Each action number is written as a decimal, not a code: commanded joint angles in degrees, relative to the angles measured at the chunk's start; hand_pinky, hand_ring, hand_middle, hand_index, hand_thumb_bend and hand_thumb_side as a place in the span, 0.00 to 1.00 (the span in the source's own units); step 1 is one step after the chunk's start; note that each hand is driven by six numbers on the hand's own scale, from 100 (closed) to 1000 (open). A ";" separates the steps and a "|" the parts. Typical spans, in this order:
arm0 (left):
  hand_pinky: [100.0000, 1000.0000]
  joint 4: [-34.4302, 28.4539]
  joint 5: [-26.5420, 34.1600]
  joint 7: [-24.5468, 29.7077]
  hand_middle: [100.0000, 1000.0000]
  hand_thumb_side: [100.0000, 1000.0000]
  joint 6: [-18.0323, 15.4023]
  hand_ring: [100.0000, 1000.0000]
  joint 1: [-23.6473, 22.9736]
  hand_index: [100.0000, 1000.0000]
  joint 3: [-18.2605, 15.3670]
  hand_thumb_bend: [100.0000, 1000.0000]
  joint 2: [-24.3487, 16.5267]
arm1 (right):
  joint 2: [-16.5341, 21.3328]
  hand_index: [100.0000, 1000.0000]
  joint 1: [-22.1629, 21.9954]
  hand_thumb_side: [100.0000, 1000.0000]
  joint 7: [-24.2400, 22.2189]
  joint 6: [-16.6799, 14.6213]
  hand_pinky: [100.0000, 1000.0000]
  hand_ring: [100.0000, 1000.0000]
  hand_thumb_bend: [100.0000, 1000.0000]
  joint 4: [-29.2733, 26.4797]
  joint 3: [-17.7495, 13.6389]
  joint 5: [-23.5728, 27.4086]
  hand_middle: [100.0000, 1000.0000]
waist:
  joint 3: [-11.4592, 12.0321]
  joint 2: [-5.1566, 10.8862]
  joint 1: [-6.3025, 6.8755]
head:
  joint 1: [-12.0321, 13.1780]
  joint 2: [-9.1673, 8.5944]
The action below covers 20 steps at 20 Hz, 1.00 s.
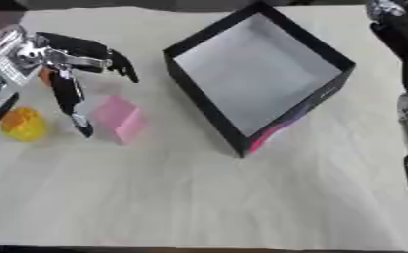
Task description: Pick up objects on the table and place them in the box.
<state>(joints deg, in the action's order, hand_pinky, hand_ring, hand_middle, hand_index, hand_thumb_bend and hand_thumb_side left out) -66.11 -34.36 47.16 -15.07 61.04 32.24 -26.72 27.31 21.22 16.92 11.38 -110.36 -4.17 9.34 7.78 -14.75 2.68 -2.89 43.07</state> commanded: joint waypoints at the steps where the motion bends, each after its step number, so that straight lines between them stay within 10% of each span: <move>1: 0.84 -0.27 -0.03 -0.01 0.84 0.09 -0.32 0.86 1.09 0.90 -1.14 0.86 -0.92 | 0.61 0.91 0.74 0.29 -0.14 -0.12 0.83 0.79 0.20 -0.50 -0.18 -0.29 0.77 | -0.04 0.15 0.23 | 0.15 -0.61; 20: 0.84 0.39 -0.96 0.18 0.84 0.09 0.78 0.86 2.39 0.90 -1.83 0.86 1.36 | 0.44 0.91 0.76 0.30 -0.25 -0.06 0.83 0.79 0.18 -0.41 -0.11 -0.29 0.77 | -0.25 0.01 0.19 | 0.54 -0.98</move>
<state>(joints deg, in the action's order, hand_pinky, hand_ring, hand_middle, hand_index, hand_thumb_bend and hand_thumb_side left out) -65.59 -34.96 47.01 -14.28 62.25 31.21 -24.66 26.98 21.22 16.87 11.41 -110.35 -4.14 9.34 7.54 -14.91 2.68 -2.59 42.63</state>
